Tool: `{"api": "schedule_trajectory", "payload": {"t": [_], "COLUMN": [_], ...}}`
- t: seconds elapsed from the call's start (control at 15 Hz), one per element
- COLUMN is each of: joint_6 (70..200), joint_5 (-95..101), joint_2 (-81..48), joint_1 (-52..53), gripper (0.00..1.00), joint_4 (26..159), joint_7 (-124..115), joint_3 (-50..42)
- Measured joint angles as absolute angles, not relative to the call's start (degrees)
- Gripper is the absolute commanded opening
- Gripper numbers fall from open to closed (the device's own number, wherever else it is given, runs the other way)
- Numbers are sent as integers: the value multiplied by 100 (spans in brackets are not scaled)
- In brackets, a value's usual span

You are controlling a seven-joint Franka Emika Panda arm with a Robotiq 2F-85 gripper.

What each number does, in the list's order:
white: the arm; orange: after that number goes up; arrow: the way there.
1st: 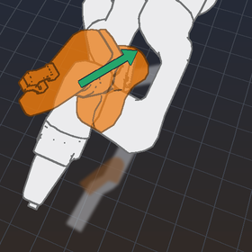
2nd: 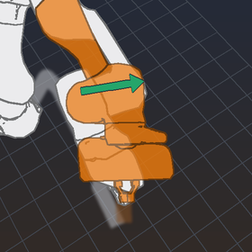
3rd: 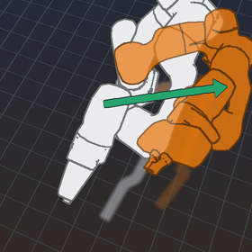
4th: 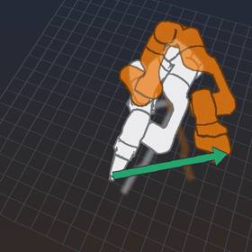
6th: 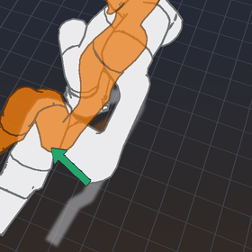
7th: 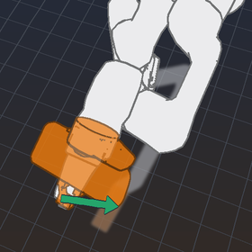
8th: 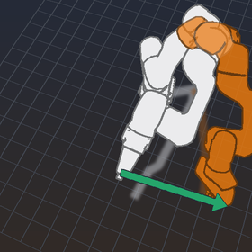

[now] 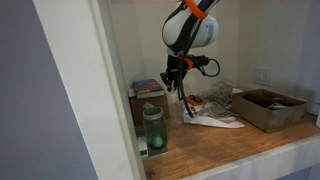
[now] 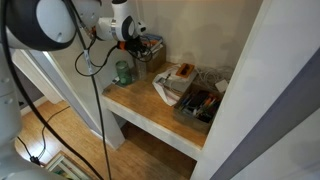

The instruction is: Place the bottle of water next to the box

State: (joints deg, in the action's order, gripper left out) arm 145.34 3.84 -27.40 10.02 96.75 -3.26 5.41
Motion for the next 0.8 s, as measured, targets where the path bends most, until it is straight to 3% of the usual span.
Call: {"api": "schedule_trajectory", "payload": {"t": [0.53,0.6,0.8], "joint_6": [14407,14430,14572], "joint_5": [427,515,765], "joint_2": [-1478,-1343,-1054], "joint_1": [1003,1005,1007], "gripper": [8,31,31], "joint_4": [11581,11823,12344], "joint_7": [-1857,-2184,-2806], "joint_3": [203,130,-20]}}
